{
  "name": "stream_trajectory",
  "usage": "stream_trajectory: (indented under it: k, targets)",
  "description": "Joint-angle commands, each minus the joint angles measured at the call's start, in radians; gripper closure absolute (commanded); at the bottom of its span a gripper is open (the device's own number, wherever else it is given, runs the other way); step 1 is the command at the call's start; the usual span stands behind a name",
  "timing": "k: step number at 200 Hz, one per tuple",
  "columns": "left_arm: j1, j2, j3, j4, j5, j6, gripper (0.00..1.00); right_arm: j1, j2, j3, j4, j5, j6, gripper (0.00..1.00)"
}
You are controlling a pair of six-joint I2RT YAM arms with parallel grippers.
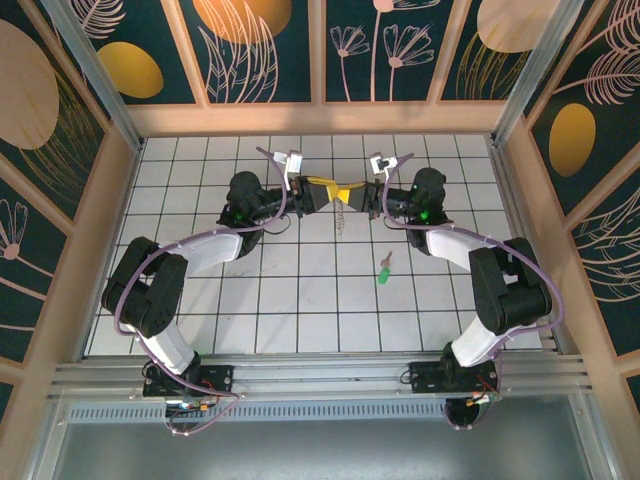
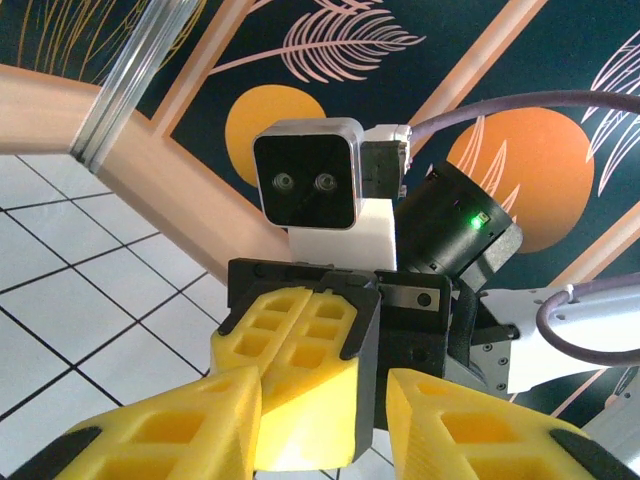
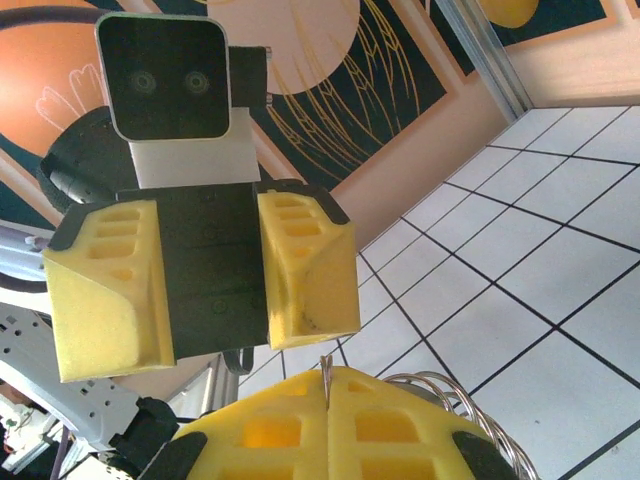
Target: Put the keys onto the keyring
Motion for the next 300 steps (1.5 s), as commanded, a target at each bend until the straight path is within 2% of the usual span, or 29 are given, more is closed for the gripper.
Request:
stream_trajectory:
  k: [1,79,145,170,201,223,241,300]
  targets:
    - [0.004,0.029,-0.019,0.057,0.022,-0.015,0.61,-0.004,-0.043,-0.016,0.078,-0.014,0.01,1.0]
    - [0.003,0.055,-0.045,0.118,0.04,-0.042,0.59,-0.004,-0.038,-0.023,0.1,-0.003,0.023,1.0]
    - [0.002,0.07,-0.063,0.196,0.065,-0.078,0.73,0.003,-0.004,-0.023,0.155,0.0,0.062,1.0]
    - [0.001,0.07,-0.065,0.206,0.065,-0.083,0.76,0.011,0.003,-0.023,0.153,0.0,0.062,1.0]
    - [0.001,0.07,-0.066,0.213,0.053,-0.085,0.75,0.021,0.009,-0.023,0.15,0.0,0.059,1.0]
    - [0.001,0.064,-0.075,0.215,0.029,-0.078,0.66,0.023,0.009,-0.03,0.144,0.005,0.055,1.0]
    - [0.001,0.058,-0.084,0.218,0.013,-0.072,0.63,0.024,0.004,-0.038,0.139,0.009,0.05,1.0]
    - [0.001,0.074,-0.08,0.253,0.024,-0.09,0.71,0.029,0.011,-0.036,0.134,0.008,0.049,1.0]
